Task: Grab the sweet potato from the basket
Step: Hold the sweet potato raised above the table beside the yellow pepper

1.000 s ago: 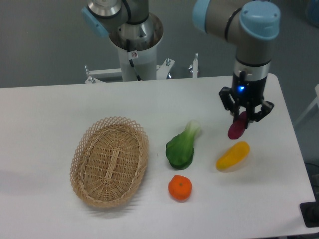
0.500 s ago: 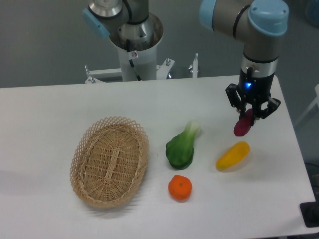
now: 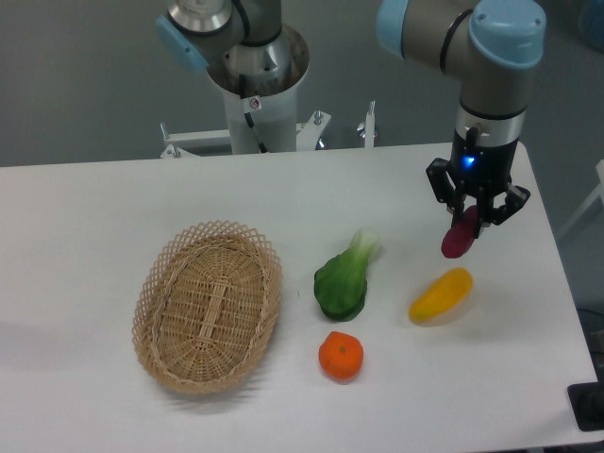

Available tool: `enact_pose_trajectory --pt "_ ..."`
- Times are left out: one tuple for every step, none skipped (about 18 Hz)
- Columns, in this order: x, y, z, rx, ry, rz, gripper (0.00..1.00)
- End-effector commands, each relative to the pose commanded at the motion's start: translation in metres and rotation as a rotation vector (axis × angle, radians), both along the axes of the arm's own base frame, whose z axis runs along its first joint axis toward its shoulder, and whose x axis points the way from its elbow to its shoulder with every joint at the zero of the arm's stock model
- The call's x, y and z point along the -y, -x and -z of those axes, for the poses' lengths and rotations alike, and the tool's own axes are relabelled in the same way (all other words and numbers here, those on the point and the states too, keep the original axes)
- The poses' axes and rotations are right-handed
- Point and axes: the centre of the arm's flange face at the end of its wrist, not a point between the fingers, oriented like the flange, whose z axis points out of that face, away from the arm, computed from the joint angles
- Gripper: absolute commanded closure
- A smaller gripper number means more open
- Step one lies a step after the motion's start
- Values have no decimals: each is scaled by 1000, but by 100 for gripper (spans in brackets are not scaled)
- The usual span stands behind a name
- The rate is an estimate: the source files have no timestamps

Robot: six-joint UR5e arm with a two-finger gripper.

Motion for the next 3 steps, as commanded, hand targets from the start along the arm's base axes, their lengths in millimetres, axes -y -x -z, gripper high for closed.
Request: enact_pose_trajectory --pt "0 0 -1 -1 -1 0 67" --pt "1 1 -2 -3 -1 -2 67" --pt "0 1 -2 -4 -2 0 67"
